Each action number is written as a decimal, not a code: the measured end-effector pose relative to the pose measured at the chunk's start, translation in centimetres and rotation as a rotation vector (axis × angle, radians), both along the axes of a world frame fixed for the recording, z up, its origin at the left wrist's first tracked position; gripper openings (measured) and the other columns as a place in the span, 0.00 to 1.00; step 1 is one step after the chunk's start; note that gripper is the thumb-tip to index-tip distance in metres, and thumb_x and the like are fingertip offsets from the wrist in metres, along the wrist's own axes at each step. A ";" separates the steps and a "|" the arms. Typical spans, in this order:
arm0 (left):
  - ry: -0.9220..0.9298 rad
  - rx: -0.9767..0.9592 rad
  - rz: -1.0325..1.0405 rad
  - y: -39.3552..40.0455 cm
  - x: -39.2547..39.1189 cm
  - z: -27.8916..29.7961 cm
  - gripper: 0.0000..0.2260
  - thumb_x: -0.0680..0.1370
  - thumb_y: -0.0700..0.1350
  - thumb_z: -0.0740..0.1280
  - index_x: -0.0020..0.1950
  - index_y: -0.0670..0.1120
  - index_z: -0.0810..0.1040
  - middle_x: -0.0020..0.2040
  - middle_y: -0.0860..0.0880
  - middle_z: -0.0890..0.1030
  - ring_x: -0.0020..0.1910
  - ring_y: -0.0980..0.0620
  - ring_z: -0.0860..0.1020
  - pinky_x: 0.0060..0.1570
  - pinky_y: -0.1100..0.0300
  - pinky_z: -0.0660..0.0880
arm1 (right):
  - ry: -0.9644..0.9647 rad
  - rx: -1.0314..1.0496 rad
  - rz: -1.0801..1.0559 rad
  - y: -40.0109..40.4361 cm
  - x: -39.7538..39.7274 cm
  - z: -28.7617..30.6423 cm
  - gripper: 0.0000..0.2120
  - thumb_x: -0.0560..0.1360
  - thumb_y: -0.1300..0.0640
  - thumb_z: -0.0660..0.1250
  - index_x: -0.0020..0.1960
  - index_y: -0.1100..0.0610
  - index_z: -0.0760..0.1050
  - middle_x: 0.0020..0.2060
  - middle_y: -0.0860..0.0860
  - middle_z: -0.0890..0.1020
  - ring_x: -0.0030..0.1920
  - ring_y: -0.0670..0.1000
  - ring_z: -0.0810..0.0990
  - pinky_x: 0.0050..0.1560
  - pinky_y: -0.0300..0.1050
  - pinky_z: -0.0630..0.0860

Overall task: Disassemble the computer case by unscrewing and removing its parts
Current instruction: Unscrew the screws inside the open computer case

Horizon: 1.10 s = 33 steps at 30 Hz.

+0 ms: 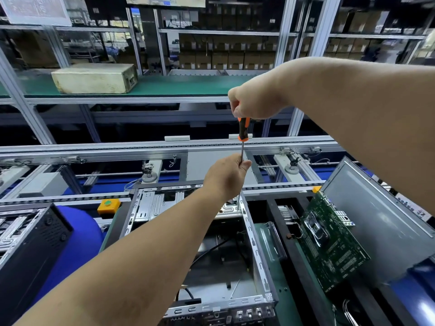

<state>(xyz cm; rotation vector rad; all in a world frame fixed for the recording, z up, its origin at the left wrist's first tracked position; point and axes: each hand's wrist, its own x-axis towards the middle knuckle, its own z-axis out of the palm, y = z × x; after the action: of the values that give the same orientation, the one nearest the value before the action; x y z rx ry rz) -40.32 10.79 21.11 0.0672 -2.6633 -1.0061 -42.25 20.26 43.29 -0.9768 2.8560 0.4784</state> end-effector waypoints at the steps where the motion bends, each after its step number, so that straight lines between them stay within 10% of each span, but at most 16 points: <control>1: 0.003 0.006 -0.010 -0.1 0.1 0.0 0.14 0.88 0.56 0.57 0.54 0.49 0.76 0.46 0.50 0.82 0.49 0.44 0.79 0.48 0.49 0.76 | -0.078 -0.057 -0.042 0.0 -0.4 0.0 0.13 0.84 0.59 0.55 0.62 0.61 0.76 0.46 0.59 0.82 0.41 0.59 0.80 0.37 0.49 0.75; 8: 0.042 0.082 0.015 -0.1 0.1 -0.2 0.16 0.87 0.56 0.60 0.55 0.46 0.81 0.48 0.47 0.85 0.48 0.44 0.82 0.51 0.46 0.80 | -0.234 -0.217 -0.091 -0.1 -0.6 -0.1 0.09 0.84 0.55 0.59 0.56 0.50 0.78 0.42 0.53 0.78 0.38 0.52 0.76 0.29 0.43 0.72; 13: 0.058 0.034 0.052 0.0 0.0 -0.4 0.16 0.86 0.58 0.61 0.50 0.49 0.80 0.33 0.52 0.77 0.33 0.50 0.74 0.33 0.56 0.67 | 0.067 -0.071 -0.020 -0.6 0.6 -0.9 0.29 0.84 0.37 0.49 0.50 0.57 0.78 0.41 0.53 0.82 0.39 0.54 0.79 0.35 0.47 0.68; 18: 0.061 0.025 0.060 0.2 0.0 -0.3 0.16 0.86 0.59 0.61 0.50 0.49 0.81 0.33 0.51 0.78 0.33 0.50 0.74 0.31 0.57 0.67 | 0.235 0.105 0.053 -0.4 0.9 -1.2 0.22 0.88 0.49 0.49 0.52 0.60 0.77 0.44 0.54 0.79 0.37 0.51 0.72 0.33 0.44 0.63; 24: -0.009 -0.059 -0.013 0.2 -0.1 0.5 0.15 0.87 0.57 0.57 0.47 0.51 0.74 0.40 0.51 0.80 0.40 0.48 0.77 0.40 0.51 0.73 | -0.062 -0.122 -0.041 -0.1 0.6 -0.2 0.11 0.83 0.61 0.63 0.63 0.62 0.79 0.47 0.54 0.81 0.43 0.54 0.77 0.35 0.42 0.69; 33: -0.021 -0.019 -0.040 -0.3 0.4 1.0 0.13 0.88 0.52 0.60 0.54 0.47 0.80 0.51 0.47 0.86 0.49 0.42 0.81 0.53 0.43 0.80 | -0.139 -0.102 -0.009 0.6 0.7 0.2 0.09 0.83 0.60 0.62 0.58 0.50 0.77 0.53 0.55 0.81 0.48 0.55 0.80 0.44 0.49 0.77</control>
<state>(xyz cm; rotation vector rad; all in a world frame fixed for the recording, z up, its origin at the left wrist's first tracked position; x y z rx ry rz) -39.87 10.50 22.12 0.0210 -2.7024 -0.9977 -41.59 20.84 43.49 -0.9712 2.7817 0.2556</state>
